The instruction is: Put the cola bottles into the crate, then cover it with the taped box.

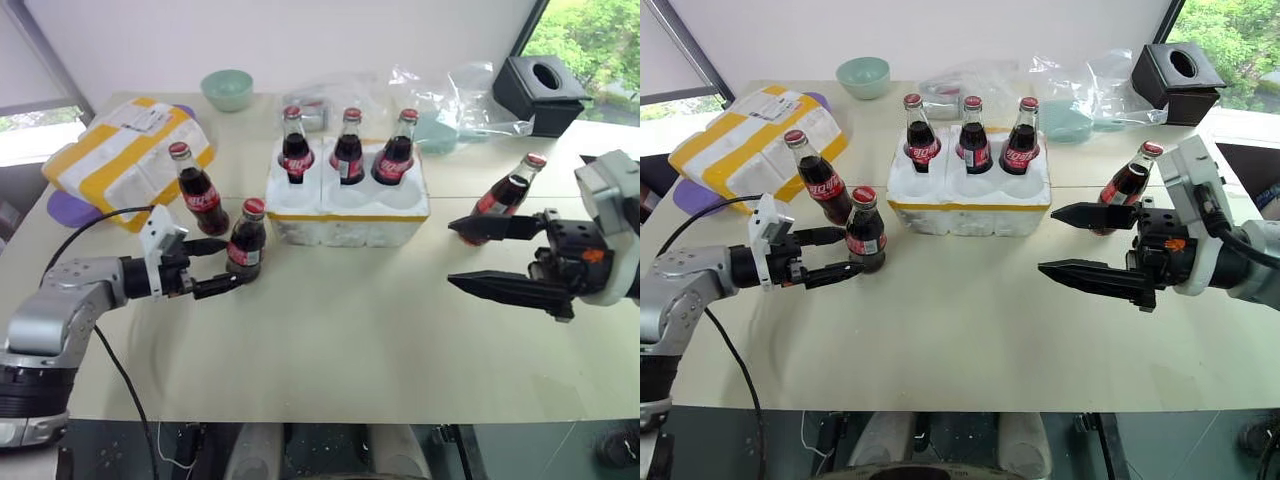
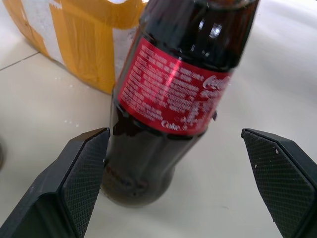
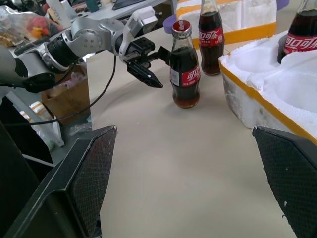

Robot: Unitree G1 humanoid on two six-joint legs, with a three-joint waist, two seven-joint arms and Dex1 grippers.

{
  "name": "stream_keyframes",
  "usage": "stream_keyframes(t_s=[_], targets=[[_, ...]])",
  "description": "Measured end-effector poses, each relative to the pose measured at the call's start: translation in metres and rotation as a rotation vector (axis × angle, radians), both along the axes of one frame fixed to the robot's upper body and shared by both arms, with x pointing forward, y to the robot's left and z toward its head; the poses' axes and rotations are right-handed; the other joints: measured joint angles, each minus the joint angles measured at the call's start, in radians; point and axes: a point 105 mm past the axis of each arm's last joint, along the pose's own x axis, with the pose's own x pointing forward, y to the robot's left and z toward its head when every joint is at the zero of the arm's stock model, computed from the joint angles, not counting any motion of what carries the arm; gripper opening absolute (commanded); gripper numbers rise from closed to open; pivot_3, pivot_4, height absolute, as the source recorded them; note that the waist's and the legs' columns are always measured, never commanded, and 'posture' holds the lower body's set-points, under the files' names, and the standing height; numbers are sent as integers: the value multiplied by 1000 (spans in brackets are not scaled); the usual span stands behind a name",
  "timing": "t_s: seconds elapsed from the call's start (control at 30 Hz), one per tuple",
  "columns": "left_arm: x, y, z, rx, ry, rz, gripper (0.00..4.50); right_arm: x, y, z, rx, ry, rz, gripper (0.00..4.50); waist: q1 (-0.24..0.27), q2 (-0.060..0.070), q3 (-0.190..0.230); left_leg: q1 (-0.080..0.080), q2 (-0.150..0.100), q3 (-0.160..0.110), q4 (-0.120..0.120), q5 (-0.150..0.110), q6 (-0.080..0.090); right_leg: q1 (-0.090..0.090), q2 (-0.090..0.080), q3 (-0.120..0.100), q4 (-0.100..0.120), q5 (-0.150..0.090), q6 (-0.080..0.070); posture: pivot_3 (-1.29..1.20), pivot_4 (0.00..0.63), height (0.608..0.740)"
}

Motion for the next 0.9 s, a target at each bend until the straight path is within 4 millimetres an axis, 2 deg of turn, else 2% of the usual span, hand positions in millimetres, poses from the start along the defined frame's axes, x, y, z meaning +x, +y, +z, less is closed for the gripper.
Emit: stream_keyframes(t_s=[0.27,0.43,0.63,0.9], targets=[[1,9,-8,1,14,52,4453,4,1,-1,14,5,-29,4500,1,0,0,0,0,0,0,0,0,0,0,0,0,0,0,0,150,739],[4,5,-9,-26,0,66,4453,6,3,0,20,7,-23,4500,2,0,0,0,0,0,0,0,0,0,0,0,0,0,0,0,150,739],[20,0,-4,-62,-39,99,4453,10,4,0,35,10,-22,4500,3,0,0,0,0,0,0,0,0,0,0,0,0,0,0,0,150,739],[30,-5,-7,-105,-48,111,4453,12,4,-2,53,15,-32,4500,1,0,0,0,0,0,1,0,0,0,0,0,1,0,0,0,150,739]])
